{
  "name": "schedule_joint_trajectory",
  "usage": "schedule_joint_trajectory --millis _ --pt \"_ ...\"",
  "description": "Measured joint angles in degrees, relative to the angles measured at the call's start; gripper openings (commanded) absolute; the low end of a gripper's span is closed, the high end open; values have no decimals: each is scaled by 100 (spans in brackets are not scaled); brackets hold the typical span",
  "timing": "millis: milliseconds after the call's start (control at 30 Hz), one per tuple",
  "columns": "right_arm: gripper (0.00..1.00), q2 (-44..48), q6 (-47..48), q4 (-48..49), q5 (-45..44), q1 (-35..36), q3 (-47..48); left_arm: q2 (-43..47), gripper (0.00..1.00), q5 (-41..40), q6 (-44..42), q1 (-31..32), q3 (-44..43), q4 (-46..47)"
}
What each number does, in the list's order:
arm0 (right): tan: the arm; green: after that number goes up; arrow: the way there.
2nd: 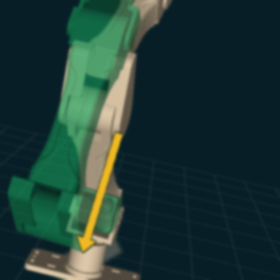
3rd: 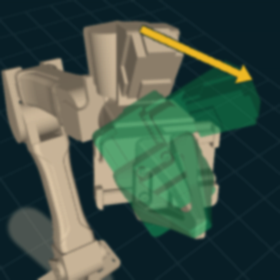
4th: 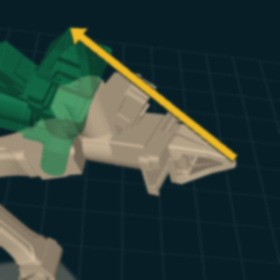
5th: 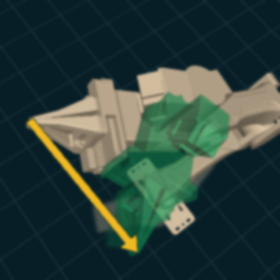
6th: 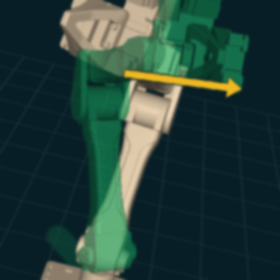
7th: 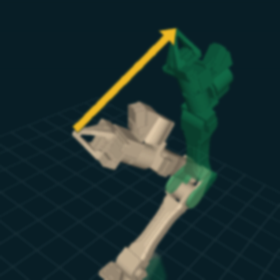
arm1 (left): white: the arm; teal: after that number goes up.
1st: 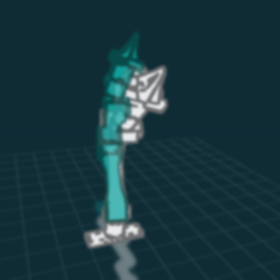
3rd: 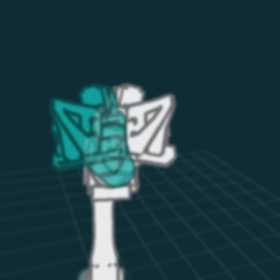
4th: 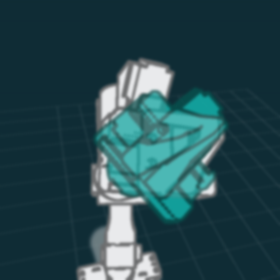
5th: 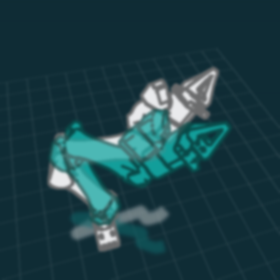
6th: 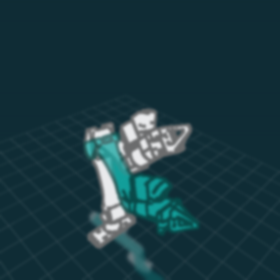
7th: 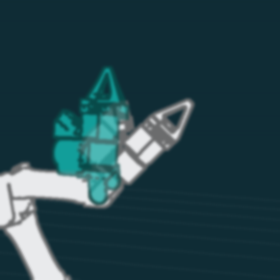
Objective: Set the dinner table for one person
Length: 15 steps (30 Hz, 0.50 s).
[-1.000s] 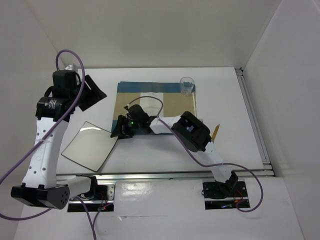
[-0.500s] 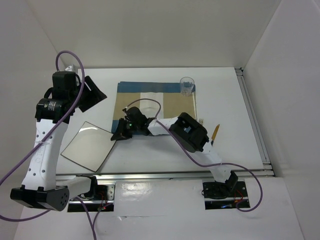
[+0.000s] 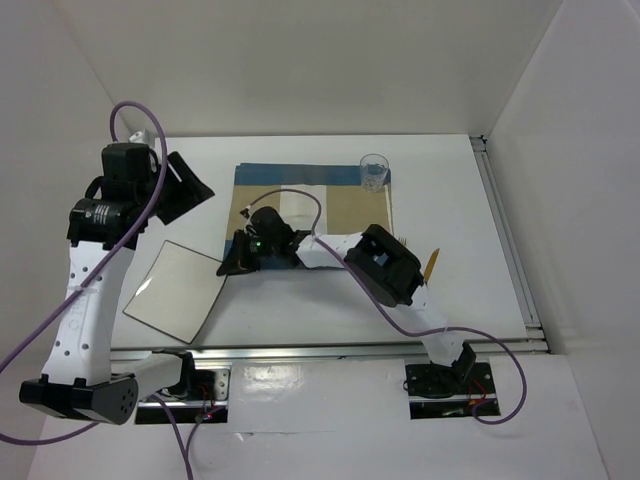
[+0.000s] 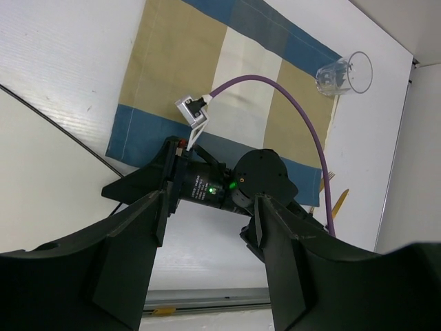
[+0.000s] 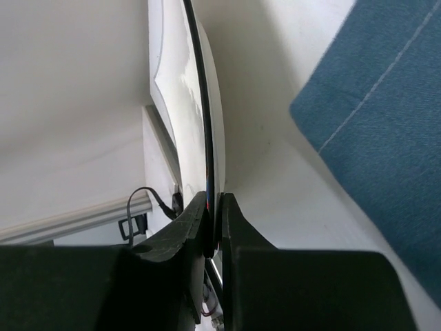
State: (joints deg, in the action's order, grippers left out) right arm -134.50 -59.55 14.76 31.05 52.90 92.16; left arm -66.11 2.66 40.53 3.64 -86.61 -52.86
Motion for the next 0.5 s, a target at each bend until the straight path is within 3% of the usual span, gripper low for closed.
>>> schedule_joint_trajectory --millis 300,500 --pt "0 509 92 -55 44 -271 -455 -68 71 -96 0 192 -750 -201" --pt "0 1478 4 -114 -190 -855 -1333 -116 71 -131 4 232 -905 -221"
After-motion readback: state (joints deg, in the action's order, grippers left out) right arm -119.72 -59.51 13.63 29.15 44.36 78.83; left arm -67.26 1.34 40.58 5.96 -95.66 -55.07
